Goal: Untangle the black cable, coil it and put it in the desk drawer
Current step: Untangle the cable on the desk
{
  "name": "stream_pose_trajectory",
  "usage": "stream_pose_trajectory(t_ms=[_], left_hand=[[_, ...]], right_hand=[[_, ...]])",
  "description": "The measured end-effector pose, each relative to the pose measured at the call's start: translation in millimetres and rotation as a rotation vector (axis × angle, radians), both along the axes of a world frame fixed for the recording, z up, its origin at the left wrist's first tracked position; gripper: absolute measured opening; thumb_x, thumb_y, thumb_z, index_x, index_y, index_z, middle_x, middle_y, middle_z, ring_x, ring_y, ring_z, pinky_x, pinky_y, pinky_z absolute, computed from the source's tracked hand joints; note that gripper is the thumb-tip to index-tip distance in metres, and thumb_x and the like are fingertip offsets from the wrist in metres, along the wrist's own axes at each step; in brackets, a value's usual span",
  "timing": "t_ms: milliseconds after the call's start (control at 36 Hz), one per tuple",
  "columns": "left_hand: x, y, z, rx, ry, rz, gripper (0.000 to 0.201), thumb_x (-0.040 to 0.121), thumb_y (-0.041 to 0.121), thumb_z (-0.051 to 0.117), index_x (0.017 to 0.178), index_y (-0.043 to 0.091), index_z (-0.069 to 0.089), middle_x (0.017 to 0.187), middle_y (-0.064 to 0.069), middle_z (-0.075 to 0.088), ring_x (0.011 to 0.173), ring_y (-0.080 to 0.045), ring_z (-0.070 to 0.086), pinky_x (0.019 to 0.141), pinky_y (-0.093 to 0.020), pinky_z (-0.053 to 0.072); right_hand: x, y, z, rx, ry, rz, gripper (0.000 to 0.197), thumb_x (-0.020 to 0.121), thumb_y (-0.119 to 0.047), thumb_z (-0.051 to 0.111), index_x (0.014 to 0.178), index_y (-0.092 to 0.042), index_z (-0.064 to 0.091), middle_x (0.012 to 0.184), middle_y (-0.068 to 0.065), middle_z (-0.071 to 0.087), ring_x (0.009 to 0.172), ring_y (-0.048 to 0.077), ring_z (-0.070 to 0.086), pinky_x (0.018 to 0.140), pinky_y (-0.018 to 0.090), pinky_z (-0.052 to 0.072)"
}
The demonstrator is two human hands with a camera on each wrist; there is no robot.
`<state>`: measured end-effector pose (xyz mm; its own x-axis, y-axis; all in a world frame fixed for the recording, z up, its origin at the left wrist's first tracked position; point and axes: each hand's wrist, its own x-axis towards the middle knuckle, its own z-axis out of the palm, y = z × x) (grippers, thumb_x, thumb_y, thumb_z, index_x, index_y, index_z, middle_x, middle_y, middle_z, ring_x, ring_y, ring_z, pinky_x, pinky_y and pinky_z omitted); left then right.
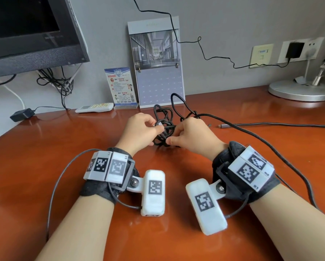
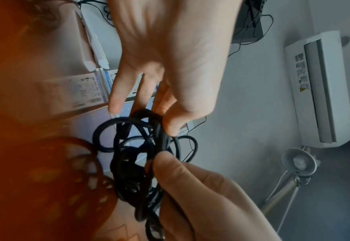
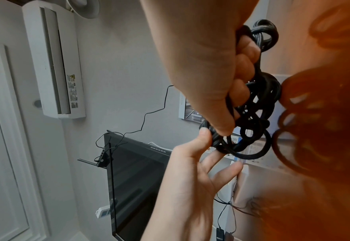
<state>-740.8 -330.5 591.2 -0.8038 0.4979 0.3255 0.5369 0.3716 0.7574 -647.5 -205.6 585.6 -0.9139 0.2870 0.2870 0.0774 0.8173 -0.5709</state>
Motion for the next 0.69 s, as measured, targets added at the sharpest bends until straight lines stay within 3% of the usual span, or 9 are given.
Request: stream_pose_trajectory(t_ms=[83,139,222,333,472,528,583,639,694], left_hand=[[-3,0,-1,0.001,0.012,0.028,0.021,0.083,0.021,0.069,0.078,0.000,0.064,0.087,0.004,0.051,0.091,-0.023,0.060,0.079,-0.046,0.056],[-5,-2,-2,-0.004,-0.012,0.011,0.015,0.083,0.023,0.069,0.076,0.010,0.065,0.092,0.010,0.051,0.096,-0.018,0.057,0.089,-0.046,0.051],[-3,-4,-1,-0.024,-0.063,-0.029,0.005,0.084,0.024,0.068,0.080,0.020,0.066,0.111,0.007,0.050,0.090,-0.007,0.056,0.079,-0.041,0.054],[0,-2,1,-0.088,-0.064,-0.038,0.012,0.084,0.019,0.068,0.075,0.019,0.060,0.115,0.003,0.044,0.092,-0.014,0.055,0.068,-0.039,0.057],[-3,2,1,-0.039,-0.112,0.005,0.024,0.087,0.014,0.061,0.083,-0.010,0.060,0.116,-0.010,0.049,0.101,-0.023,0.057,0.061,-0.031,0.059],[-1,1,1,-0.025,-0.135,0.009,0.024,0.088,0.012,0.058,0.077,-0.009,0.058,0.106,-0.017,0.054,0.096,-0.030,0.061,0.057,-0.030,0.059],[1,2,3,-0.030,-0.174,0.011,0.018,0.089,0.010,0.057,0.073,0.001,0.057,0.099,-0.014,0.053,0.090,-0.028,0.062,0.057,-0.029,0.059],[2,4,4,-0.005,-0.248,-0.010,0.018,0.091,0.009,0.057,0.076,-0.001,0.059,0.105,-0.013,0.054,0.089,-0.023,0.059,0.057,-0.029,0.059],[4,4,5,0.049,-0.353,-0.049,0.018,0.092,0.010,0.056,0.093,-0.006,0.064,0.111,-0.015,0.057,0.092,-0.022,0.056,0.057,-0.030,0.059]], right_hand=[[1,-2,0,0.062,-0.014,-0.017,0.024,0.084,-0.036,0.065,0.070,-0.017,0.064,0.056,-0.005,0.052,0.057,0.014,0.050,0.050,0.025,0.034],[1,-1,1,0.059,-0.013,-0.015,0.023,0.087,-0.031,0.062,0.069,-0.017,0.062,0.056,-0.004,0.050,0.059,0.017,0.051,0.053,0.026,0.035],[2,1,1,0.009,0.002,-0.004,0.022,0.089,-0.020,0.058,0.067,-0.016,0.061,0.057,-0.001,0.052,0.060,0.019,0.051,0.058,0.024,0.036],[3,1,2,0.032,0.021,-0.042,0.024,0.085,-0.016,0.057,0.061,-0.019,0.060,0.052,-0.004,0.049,0.053,0.017,0.047,0.057,0.023,0.035],[5,-7,10,0.272,0.072,-0.116,0.020,0.087,-0.022,0.051,0.086,-0.016,0.070,0.076,0.003,0.062,0.071,0.025,0.055,0.062,0.026,0.037],[6,-10,13,0.353,0.076,-0.119,0.021,0.088,-0.022,0.049,0.089,-0.014,0.069,0.077,0.005,0.059,0.071,0.027,0.052,0.062,0.028,0.037],[8,-9,17,0.400,0.082,-0.119,0.021,0.088,-0.022,0.048,0.086,-0.012,0.066,0.074,0.005,0.056,0.068,0.028,0.050,0.061,0.029,0.037],[10,-7,19,0.421,0.098,-0.125,0.018,0.087,-0.021,0.048,0.078,-0.013,0.061,0.071,0.005,0.054,0.067,0.030,0.049,0.060,0.028,0.036],[12,-3,18,0.412,0.120,-0.142,0.016,0.085,-0.020,0.049,0.070,-0.019,0.055,0.068,0.003,0.053,0.066,0.029,0.048,0.058,0.027,0.033]])
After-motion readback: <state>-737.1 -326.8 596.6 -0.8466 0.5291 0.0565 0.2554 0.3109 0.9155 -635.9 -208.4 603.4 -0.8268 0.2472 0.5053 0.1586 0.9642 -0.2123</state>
